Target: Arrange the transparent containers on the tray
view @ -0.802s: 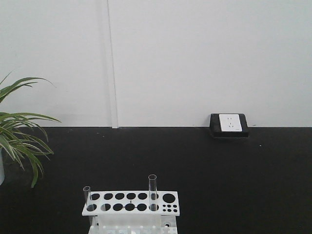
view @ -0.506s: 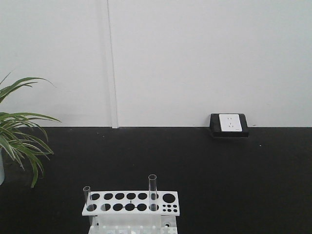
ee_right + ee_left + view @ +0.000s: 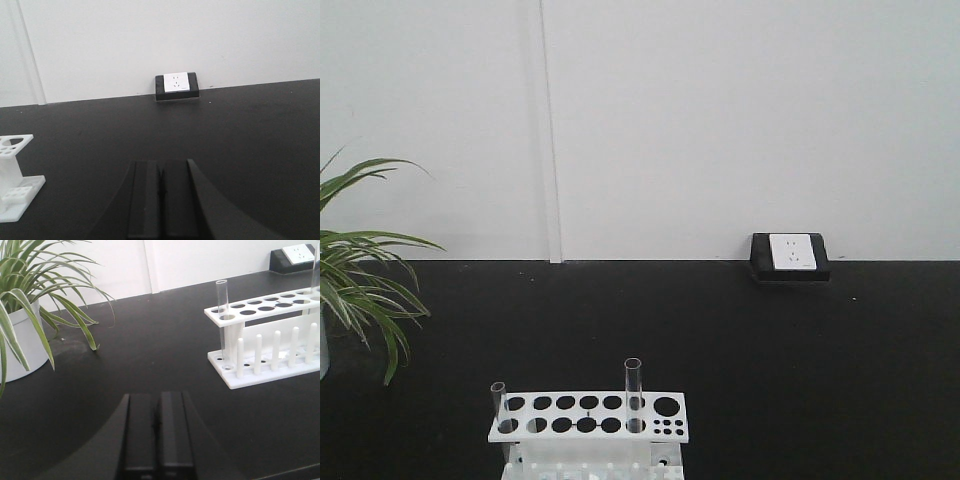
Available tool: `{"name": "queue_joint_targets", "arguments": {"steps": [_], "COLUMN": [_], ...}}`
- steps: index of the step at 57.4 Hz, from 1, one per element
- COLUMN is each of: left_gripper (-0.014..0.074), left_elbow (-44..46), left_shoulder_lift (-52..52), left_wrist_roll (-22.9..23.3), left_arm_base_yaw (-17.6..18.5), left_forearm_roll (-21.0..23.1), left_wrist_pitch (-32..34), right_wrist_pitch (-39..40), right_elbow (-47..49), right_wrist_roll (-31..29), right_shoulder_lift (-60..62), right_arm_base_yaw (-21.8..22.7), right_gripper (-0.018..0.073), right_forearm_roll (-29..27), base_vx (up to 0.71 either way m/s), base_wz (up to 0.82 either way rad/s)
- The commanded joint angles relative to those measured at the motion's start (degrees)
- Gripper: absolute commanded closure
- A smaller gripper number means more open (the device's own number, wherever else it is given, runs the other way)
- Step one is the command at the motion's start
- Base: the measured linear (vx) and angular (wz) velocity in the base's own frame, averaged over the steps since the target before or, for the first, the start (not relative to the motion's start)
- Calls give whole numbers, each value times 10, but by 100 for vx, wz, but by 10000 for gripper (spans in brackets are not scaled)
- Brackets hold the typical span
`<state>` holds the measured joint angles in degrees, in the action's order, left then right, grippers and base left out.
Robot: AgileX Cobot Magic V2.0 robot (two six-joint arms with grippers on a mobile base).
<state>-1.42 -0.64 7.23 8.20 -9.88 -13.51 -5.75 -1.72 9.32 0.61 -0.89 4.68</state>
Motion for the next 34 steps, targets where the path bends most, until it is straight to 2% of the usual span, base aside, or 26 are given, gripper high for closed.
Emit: {"name": "queue_joint_targets", "arguments": {"steps": [1,9,13,21,26,31,34], "left_gripper": [603,603,603,603,603,603,603], "left_elbow": [-18,-17,-17,-4,42,136,203], "left_shoulder_lift": [-13,-13,-13,-13,-7,27,67], "left_wrist_roll": [5,5,14,72,97,95,78], "left_arm_base_yaw": [3,3,3,3,3,3,3], "left_forearm_roll": [-1,-1,0,0,0,-1,-5], "left_wrist_pitch": [54,111,181,313,306,267,240], "right_wrist_pitch": [54,78,121,195,178,167,167], "right_elbow": [-5,-5,-5,13,74,158,214], "right_wrist_roll": [-6,-6,-6,-6,-6,-12,-23], "right_shoulder_lift": [5,5,5,4,1,-31,-71], "right_arm_base_yaw": [3,3,3,3,3,3,3], "right_gripper": [571,571,571,571,571,571,571], "right_forearm_roll": [3,3,2,2,1,3,6], "base_vx": [0,0,0,0,0,0,0], "base_wz": [0,0,0,0,0,0,0]}}
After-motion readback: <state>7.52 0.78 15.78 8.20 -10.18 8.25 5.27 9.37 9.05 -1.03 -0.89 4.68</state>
